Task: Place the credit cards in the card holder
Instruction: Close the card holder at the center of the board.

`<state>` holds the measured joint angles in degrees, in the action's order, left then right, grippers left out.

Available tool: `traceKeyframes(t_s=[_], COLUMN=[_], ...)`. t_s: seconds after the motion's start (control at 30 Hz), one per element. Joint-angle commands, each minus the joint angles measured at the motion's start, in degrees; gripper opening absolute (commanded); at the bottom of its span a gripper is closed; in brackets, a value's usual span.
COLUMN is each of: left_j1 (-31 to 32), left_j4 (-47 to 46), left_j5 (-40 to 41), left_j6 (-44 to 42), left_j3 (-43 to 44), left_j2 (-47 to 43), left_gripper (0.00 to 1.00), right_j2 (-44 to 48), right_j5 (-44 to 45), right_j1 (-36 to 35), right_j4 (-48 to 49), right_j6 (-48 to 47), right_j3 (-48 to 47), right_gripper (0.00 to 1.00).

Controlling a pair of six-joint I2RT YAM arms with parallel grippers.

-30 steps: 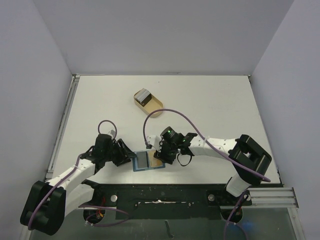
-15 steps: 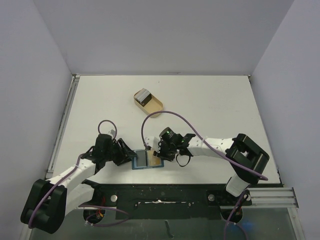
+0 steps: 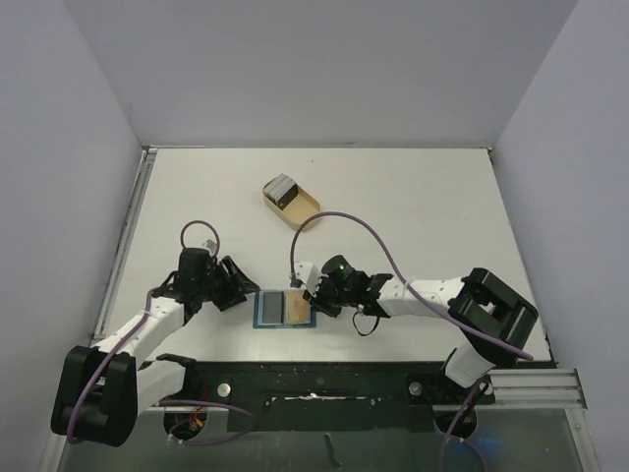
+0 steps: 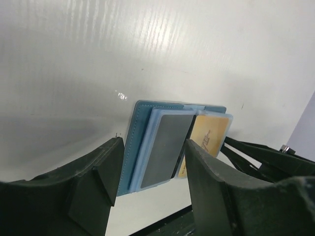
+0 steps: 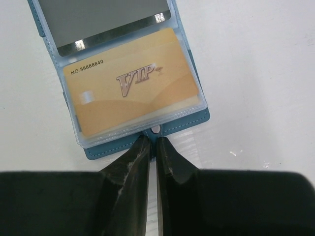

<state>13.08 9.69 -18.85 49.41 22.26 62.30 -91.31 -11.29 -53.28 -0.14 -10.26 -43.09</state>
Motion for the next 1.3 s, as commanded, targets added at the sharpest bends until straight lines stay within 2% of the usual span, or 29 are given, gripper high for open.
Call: traceKeyframes(t_s=[0.0, 0.43, 0.8, 1.27], left_j1=[-1.6, -1.4, -1.2, 0.3], left_j4=[1.2, -3.6, -7.4, -20.3], left_j5=[-0.7, -1.2, -3.8, -12.6], left_j6=[-3.8, -0.6, 3.2, 16.3], left_j3=[3.1, -2.3, -5.3, -8.1], left_j2=[1.9, 2.8, 2.3, -2.0], left_gripper=[0.51, 0.53, 0.54, 0.54], right_j2=[3.9, 5.3, 5.5, 2.3], right_j5=[-0.4, -2.4, 0.9, 3.2], right_j1=[0.5, 2.5, 2.1, 0.5], right_j4=[8.5, 23.4, 34.8, 40.9], right_j6=[3.3, 9.1, 17.8, 23.3], right_j3=[2.9, 9.2, 14.3, 16.6], right_gripper=[0.03, 0.01, 0.00, 0.00])
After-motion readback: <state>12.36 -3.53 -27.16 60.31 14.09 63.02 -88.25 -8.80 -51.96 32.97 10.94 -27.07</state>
